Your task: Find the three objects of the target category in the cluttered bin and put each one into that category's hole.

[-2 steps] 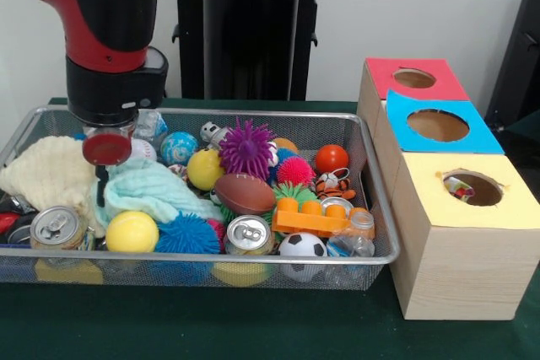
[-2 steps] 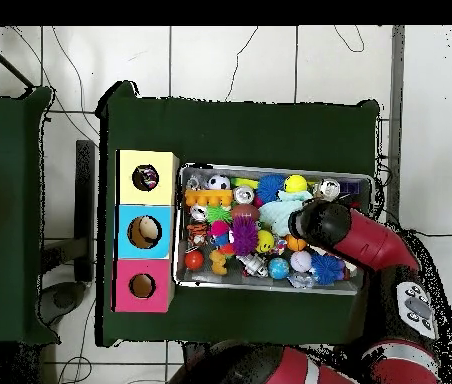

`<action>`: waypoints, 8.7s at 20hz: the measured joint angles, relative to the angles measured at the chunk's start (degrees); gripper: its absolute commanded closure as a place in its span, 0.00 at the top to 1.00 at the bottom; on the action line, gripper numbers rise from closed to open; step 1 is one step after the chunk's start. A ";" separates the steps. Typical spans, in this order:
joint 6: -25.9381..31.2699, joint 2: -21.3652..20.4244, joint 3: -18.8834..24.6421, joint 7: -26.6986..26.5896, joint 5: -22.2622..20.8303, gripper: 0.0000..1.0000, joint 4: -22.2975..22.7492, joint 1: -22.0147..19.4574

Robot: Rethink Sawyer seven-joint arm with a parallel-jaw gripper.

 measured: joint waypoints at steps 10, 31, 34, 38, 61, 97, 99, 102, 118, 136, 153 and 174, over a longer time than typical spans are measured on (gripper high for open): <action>-0.01 0.44 0.92 0.00 0.02 0.00 -0.01 -0.99; 21.14 -12.22 -5.11 0.00 0.90 0.00 -1.12 14.77; 25.85 -13.85 -5.96 0.00 1.62 0.00 -1.79 17.13; 29.51 -15.33 -6.75 0.00 3.83 0.00 -2.85 19.84; 29.01 -15.26 -9.89 0.01 11.74 0.00 -1.00 23.21; 20.62 -12.82 -13.16 5.86 19.49 0.00 7.51 18.98; 19.07 -12.08 -13.11 5.86 19.49 0.00 7.50 19.00; 17.07 -11.11 -12.88 5.86 19.51 0.00 7.49 19.25; 6.96 -5.89 -11.22 5.86 21.16 0.00 7.66 24.17; 1.80 -4.02 -9.93 5.86 25.32 1.00 11.08 26.25; 15.96 -9.11 -16.92 5.86 24.21 1.00 7.94 31.18; 18.54 -13.08 -22.12 5.86 23.73 1.00 -2.71 24.70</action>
